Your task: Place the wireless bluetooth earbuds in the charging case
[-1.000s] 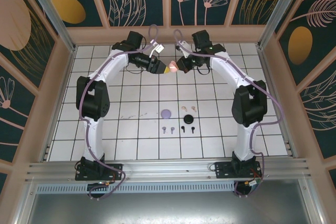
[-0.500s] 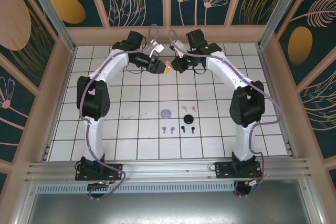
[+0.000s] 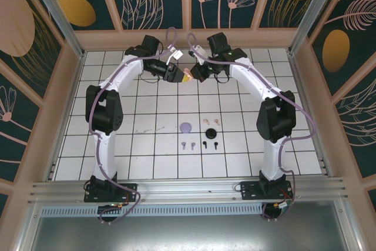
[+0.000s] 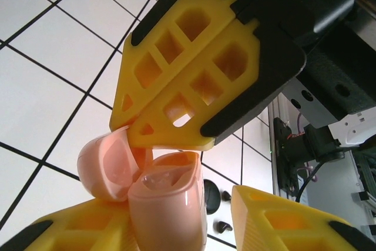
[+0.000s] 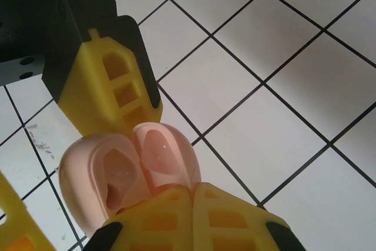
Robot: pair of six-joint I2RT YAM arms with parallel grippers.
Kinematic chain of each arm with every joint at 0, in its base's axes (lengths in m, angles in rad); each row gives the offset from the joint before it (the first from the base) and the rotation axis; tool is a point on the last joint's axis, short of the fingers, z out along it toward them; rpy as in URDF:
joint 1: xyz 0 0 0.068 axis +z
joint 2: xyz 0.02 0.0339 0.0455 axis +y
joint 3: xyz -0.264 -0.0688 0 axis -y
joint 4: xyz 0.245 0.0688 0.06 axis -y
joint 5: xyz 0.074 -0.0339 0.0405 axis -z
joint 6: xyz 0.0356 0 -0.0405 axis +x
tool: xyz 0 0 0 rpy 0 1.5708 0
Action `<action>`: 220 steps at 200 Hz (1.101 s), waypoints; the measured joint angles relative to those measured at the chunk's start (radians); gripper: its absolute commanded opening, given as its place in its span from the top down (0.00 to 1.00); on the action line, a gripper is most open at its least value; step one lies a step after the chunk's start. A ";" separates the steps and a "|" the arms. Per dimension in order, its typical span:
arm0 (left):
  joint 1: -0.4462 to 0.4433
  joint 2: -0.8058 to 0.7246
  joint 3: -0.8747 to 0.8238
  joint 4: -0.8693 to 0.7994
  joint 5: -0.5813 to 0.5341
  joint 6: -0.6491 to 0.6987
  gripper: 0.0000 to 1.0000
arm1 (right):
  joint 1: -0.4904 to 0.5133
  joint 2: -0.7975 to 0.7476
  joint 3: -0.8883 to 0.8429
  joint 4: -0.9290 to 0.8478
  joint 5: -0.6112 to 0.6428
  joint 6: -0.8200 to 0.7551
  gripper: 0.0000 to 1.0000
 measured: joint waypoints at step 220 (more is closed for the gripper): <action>0.001 -0.090 -0.272 0.302 0.019 -0.139 1.00 | -0.060 -0.174 -0.158 0.068 0.041 0.129 0.42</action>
